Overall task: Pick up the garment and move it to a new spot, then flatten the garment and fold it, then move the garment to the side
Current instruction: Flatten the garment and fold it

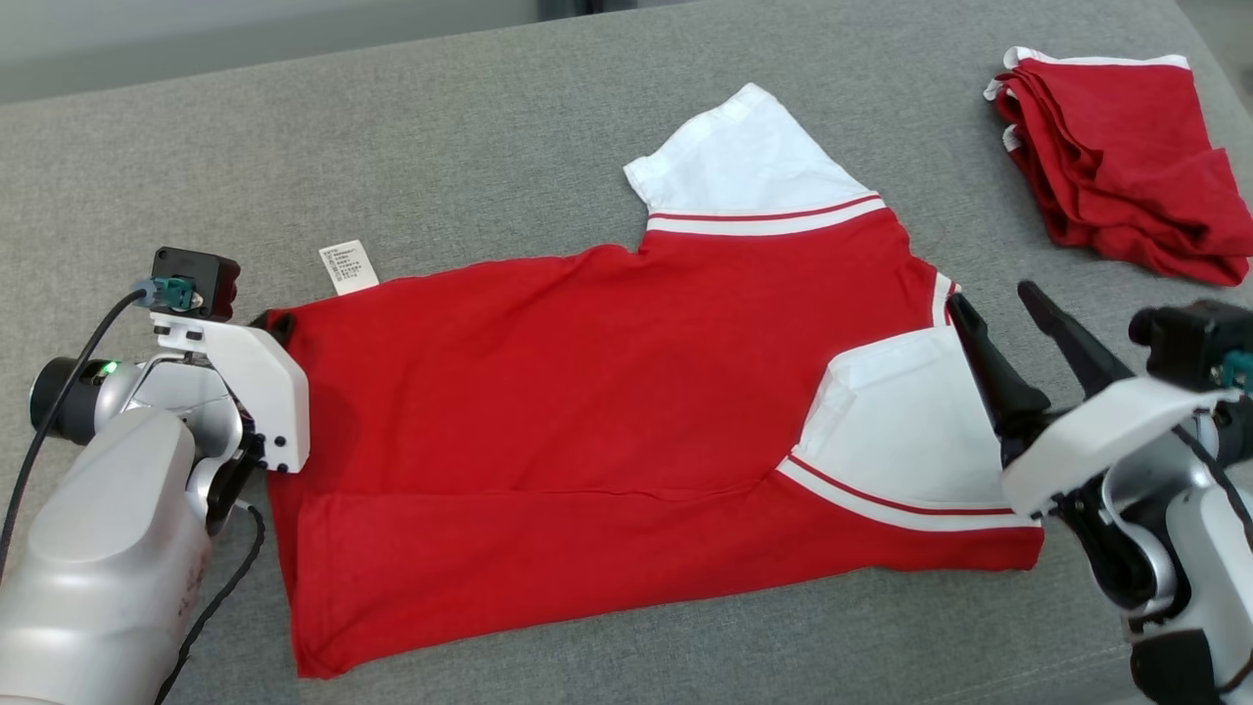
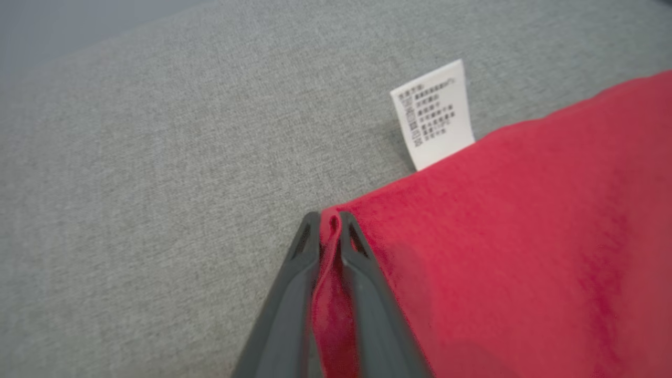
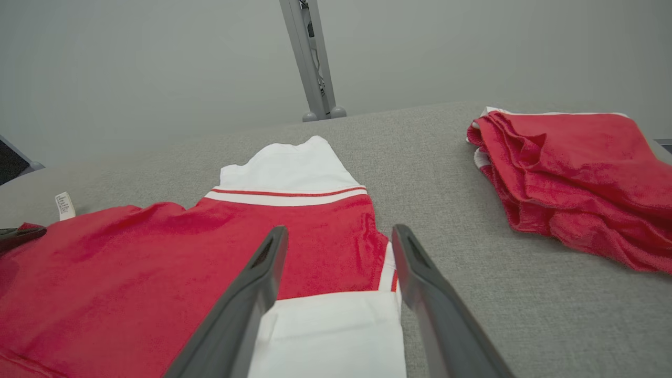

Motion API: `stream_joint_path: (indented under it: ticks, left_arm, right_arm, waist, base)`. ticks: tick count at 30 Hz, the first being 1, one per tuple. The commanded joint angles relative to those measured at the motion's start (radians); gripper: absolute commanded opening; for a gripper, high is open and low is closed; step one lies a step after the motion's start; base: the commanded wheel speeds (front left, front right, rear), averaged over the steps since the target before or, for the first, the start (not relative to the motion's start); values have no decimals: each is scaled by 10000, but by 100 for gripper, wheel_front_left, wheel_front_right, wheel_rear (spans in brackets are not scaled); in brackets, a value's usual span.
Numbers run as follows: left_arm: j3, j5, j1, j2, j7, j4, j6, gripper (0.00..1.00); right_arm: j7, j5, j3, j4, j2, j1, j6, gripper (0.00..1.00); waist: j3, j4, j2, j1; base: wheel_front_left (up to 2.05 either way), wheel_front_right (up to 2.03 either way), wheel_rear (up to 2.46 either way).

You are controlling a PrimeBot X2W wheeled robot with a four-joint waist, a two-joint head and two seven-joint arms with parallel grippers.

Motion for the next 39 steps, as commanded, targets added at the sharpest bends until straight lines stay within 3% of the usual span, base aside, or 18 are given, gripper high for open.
stream_joint_path:
  ticks: [1,8,16,27,39]
  left_arm:
    - [-48,66,-92,22,-30,153,-44,0]
    - [11,28,-334,-266,-1147,-146,-120,0]
    - [-90,102,-159,-767,-2320,-1193,-2,0]
    - [-484,371,-585,-1276,-2731,-2353,150,0]
    - [-626,357,-675,-1467,-2902,-2583,285,0]
  right_arm:
    - [58,-95,72,49,-110,-274,3,100]
    - [377,-402,385,655,-494,-1899,3,100]
    - [1349,-888,612,2767,-980,-4428,3,100]
    - [2571,-1360,835,6093,-824,-7428,3,100]
    - [2347,-1792,1106,8215,-462,-8579,3,100]
  waist:
    - [17,36,0,0]
    - [176,502,0,0]
    - [731,1569,0,0]
    - [2153,2801,0,0]
    - [2586,3075,0,0]
  base:
    - [0,0,0]
    - [0,0,0]
    - [0,0,0]
    - [0,0,0]
    - [0,0,0]
